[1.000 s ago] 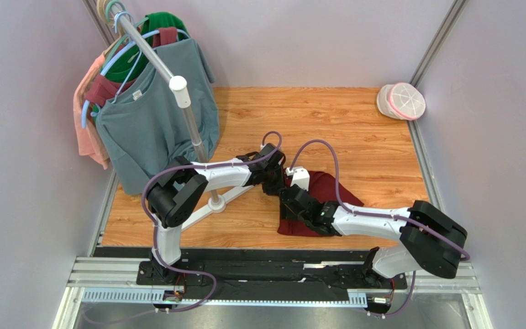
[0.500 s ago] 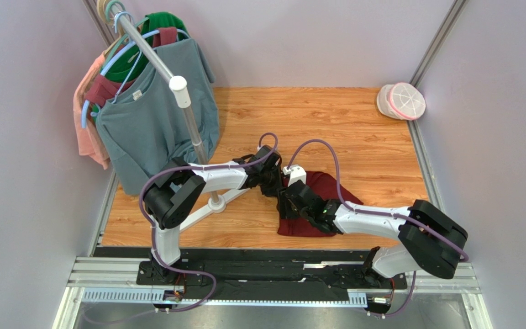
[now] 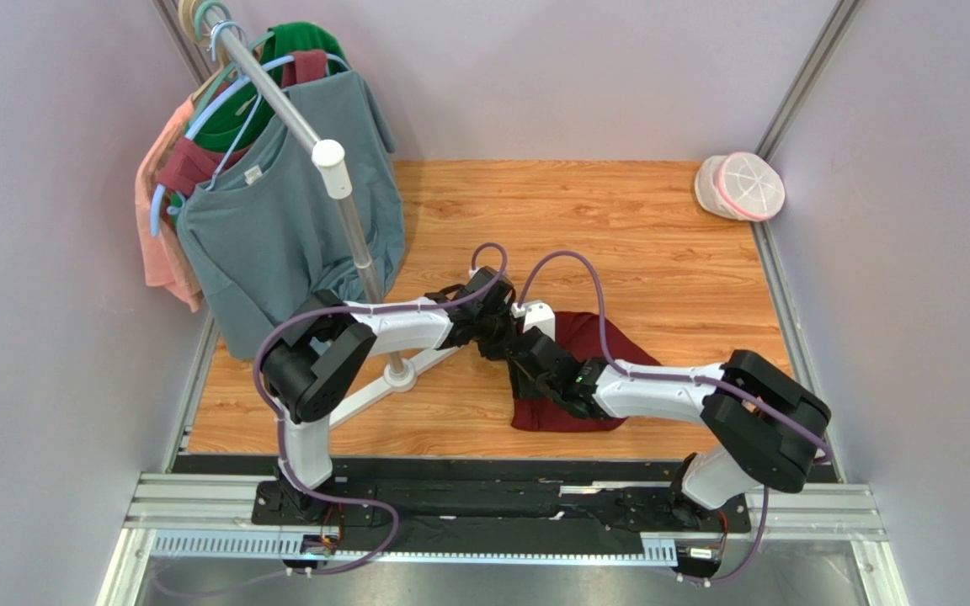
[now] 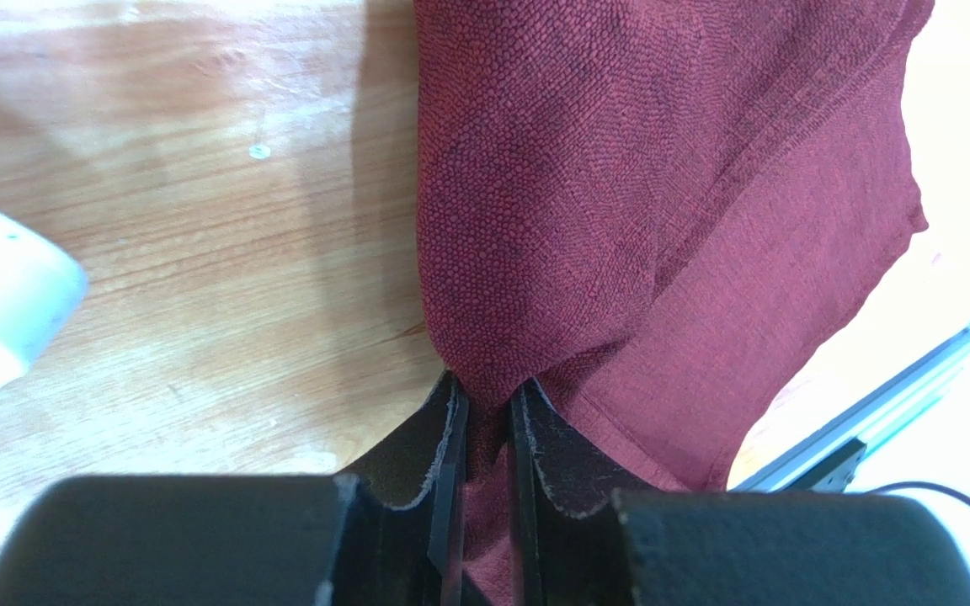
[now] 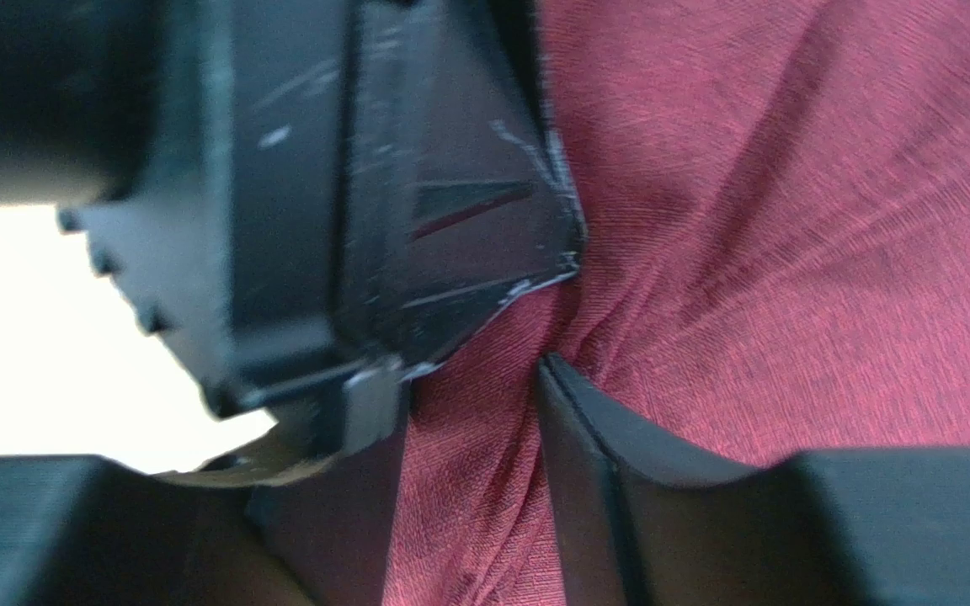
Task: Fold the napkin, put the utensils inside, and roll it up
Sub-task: Roll the napkin with the utensil
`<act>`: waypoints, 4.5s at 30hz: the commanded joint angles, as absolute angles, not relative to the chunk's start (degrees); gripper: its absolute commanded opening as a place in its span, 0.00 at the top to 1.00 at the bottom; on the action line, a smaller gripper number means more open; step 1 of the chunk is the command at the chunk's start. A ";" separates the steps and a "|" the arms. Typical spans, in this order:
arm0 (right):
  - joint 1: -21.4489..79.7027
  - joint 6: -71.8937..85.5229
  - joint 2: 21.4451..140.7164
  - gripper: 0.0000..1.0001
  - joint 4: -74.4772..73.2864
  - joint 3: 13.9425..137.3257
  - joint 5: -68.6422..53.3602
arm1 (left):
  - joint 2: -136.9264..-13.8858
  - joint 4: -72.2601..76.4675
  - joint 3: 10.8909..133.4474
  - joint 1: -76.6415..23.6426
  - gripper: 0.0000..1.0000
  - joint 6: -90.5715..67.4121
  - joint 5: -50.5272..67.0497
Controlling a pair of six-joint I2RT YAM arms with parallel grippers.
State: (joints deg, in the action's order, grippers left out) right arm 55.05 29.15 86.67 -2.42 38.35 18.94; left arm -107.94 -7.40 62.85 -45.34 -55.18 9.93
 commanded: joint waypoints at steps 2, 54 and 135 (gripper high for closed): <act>54.41 37.08 90.18 0.65 -8.35 37.10 22.34 | -103.01 -7.21 61.18 -45.97 1.00 -56.95 9.06; 17.40 35.86 92.20 1.00 34.81 18.90 -46.23 | -105.99 -12.03 71.79 -45.88 0.15 -33.57 5.99; 59.33 34.26 92.64 0.91 -10.29 42.90 23.30 | -117.25 -35.43 85.17 -48.43 0.98 -40.87 5.62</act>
